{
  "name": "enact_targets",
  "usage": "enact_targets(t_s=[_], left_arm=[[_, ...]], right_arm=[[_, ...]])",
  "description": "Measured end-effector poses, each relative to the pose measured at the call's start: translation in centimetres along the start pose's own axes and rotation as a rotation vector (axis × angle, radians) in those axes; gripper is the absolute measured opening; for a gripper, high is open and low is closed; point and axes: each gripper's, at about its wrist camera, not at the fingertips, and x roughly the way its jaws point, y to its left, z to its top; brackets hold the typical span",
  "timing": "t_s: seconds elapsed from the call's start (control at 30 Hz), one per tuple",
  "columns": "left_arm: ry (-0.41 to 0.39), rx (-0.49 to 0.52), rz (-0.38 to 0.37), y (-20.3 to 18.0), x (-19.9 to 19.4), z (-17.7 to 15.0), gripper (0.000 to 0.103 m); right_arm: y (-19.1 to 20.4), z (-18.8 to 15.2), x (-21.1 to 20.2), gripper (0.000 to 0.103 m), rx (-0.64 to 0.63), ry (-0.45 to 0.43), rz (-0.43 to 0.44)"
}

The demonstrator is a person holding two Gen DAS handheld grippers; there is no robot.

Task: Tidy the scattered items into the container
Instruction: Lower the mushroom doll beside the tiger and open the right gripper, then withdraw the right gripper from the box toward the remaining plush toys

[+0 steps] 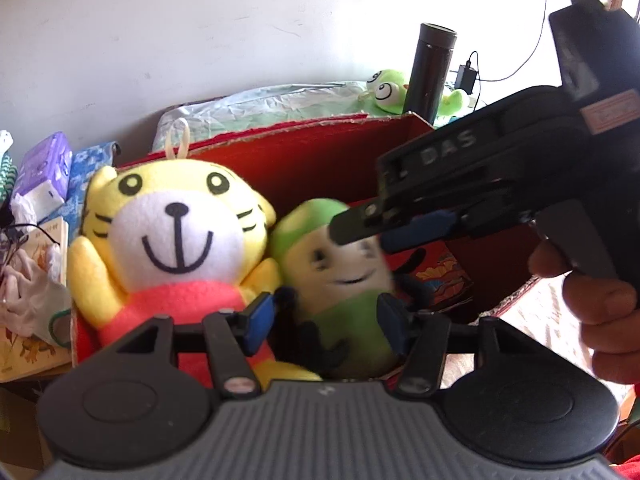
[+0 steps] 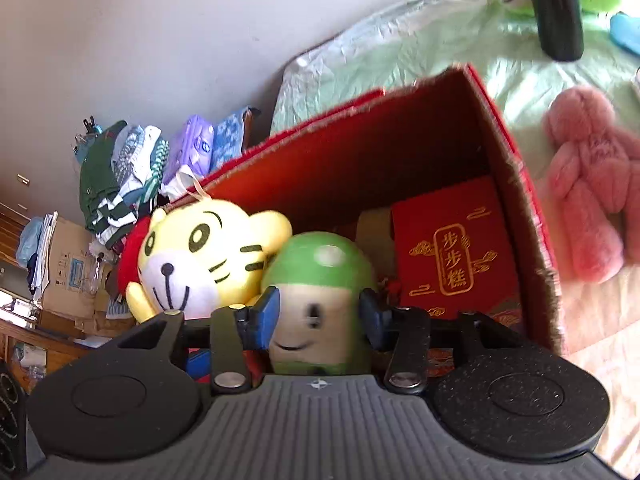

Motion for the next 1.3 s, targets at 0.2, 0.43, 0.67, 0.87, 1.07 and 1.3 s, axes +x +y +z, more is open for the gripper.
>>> enact_targets(t_s=[0.2, 0.43, 0.67, 0.87, 1.07, 1.3], left_arm=[[0.037, -0.014, 0.062, -0.7, -0.1, 0.4, 0.065], [0.036, -0.018, 0.131, -1.5, -0.7, 0.7, 0.070], [0.039, -0.061, 0.207, -1.9, -1.8, 1.2, 0.071], [0.028, -0.107, 0.289, -3.0, -3.2, 1.4, 0.073], [0.025, -0.137, 0.339, -5.8, -4.0, 1.6, 0.077], [0.038, -0.157, 0.357, -9.8, -3.9, 1.9, 0.077]], right_arm=[[0.6, -0.6, -1.5, 0.048, -0.054, -0.047, -0.040], [0.9, -2.2, -2.7, 0.048, -0.115, -0.074, -0.096], [0.9, -3.3, -4.4, 0.048, -0.150, -0.107, -0.098], [0.8, -3.6, -5.9, 0.048, -0.204, -0.102, -0.044], [0.0, -4.1, -7.8, 0.048, -0.251, -0.069, 0.017], [-2.7, -4.6, -10.1, 0.048, -0.263, -0.044, 0.056]])
